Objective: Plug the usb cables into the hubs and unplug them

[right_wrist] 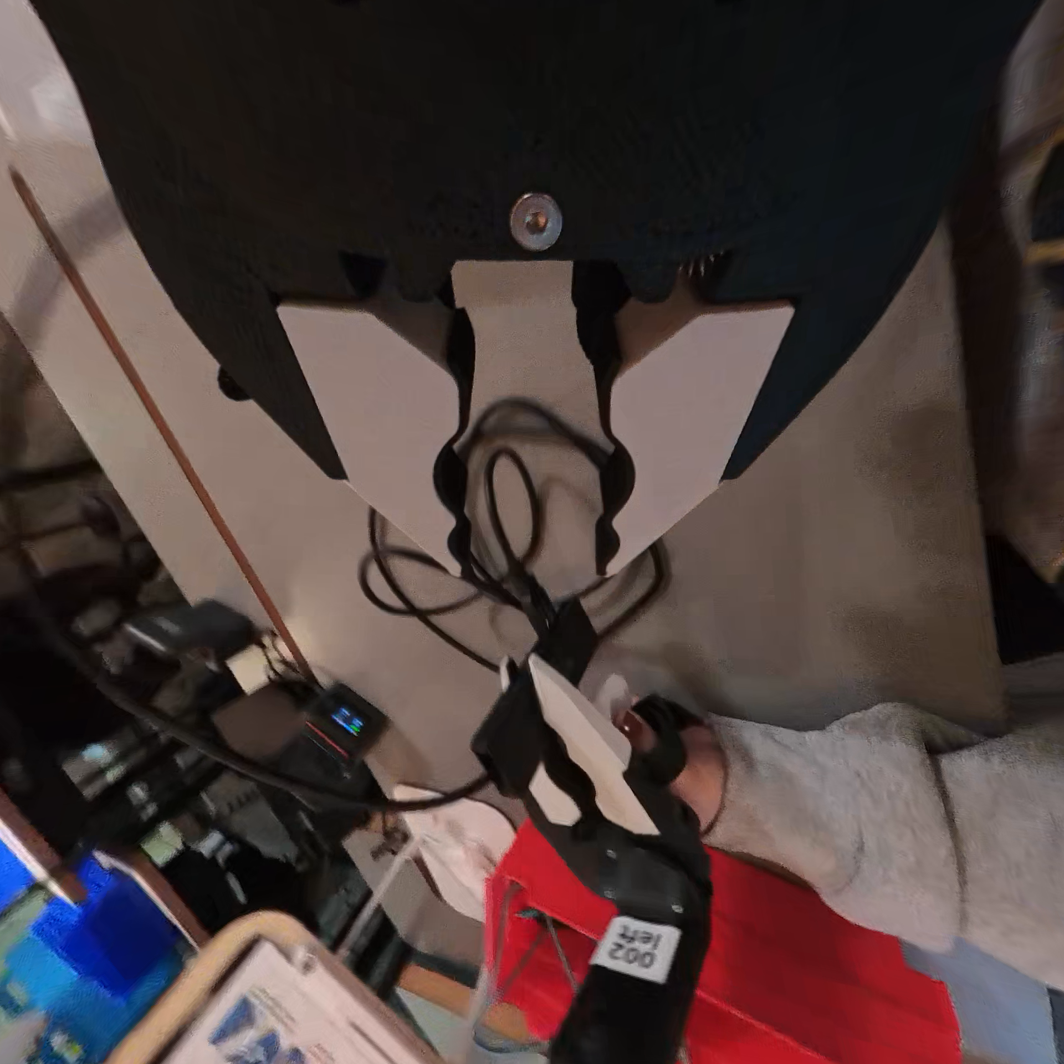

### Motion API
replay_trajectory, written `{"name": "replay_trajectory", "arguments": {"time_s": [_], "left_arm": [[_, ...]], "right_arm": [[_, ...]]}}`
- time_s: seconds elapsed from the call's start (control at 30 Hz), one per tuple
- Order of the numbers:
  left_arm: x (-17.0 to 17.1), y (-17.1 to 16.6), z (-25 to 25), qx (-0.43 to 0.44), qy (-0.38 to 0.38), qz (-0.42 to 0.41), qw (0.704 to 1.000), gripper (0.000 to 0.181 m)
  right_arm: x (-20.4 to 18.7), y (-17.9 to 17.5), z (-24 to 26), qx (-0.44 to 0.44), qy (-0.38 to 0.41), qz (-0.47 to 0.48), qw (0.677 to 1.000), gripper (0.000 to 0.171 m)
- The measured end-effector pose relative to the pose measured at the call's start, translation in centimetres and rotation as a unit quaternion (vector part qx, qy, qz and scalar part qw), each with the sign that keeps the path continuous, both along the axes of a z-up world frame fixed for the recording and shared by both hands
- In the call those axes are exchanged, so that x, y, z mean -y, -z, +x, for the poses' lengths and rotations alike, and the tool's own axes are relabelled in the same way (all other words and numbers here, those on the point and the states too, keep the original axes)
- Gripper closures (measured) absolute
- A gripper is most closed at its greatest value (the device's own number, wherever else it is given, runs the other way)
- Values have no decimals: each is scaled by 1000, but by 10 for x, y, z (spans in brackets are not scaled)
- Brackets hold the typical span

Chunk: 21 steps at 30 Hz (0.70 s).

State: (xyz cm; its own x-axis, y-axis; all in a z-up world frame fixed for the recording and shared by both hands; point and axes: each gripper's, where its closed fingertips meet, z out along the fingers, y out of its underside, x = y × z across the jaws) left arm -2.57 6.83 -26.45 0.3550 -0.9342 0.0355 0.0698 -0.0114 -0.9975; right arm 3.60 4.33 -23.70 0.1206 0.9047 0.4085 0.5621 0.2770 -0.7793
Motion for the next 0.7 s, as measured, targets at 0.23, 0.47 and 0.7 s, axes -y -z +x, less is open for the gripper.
{"name": "replay_trajectory", "arguments": {"time_s": [0.23,0.47,0.7], "left_arm": [[23,4,7,-13,73,11,997,173],[14,28,6,-75,66,-68,993,142],[23,31,12,-96,86,-37,991,172]], "right_arm": [[-15,83,-56,69,-66,-57,994,136],[-15,78,-58,39,-90,-66,993,164],[-8,69,-56,13,-107,-100,989,157]]}}
